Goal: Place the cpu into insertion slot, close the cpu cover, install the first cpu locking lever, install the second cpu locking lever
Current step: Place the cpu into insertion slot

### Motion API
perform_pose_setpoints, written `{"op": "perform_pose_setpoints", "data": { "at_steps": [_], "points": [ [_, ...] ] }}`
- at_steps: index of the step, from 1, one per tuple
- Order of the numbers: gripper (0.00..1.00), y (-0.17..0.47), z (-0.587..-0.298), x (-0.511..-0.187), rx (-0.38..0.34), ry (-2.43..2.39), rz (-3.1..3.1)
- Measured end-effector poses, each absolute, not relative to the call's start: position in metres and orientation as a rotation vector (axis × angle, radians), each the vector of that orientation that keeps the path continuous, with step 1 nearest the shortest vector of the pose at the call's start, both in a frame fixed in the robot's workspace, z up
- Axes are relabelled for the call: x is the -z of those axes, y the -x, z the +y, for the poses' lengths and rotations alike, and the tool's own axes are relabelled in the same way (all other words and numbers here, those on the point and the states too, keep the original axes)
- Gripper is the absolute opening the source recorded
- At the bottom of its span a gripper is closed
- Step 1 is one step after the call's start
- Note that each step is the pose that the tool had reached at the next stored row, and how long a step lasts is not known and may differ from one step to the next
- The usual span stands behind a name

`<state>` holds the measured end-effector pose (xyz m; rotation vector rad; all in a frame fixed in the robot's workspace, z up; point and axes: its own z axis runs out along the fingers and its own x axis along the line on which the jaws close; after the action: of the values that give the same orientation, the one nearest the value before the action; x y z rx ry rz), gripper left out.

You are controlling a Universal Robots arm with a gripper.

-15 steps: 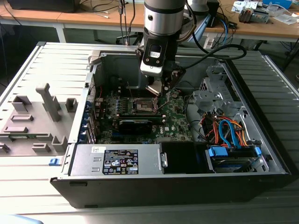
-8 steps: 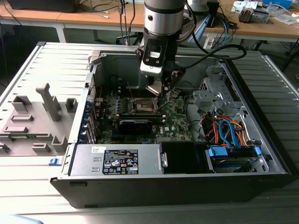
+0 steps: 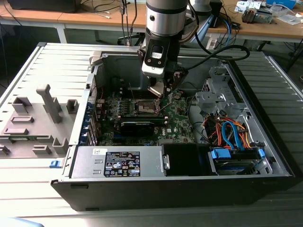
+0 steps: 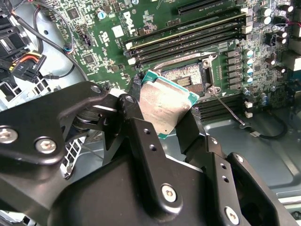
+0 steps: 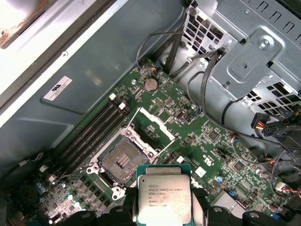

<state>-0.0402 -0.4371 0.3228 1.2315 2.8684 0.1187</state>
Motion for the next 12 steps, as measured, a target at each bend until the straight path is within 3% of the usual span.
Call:
{"op": "perform_pose_setpoints", "data": {
  "at_steps": [12],
  "points": [
    [0.55,0.0402,-0.4371,-0.3228,-0.116,-1.279,2.846]
  ]
}}
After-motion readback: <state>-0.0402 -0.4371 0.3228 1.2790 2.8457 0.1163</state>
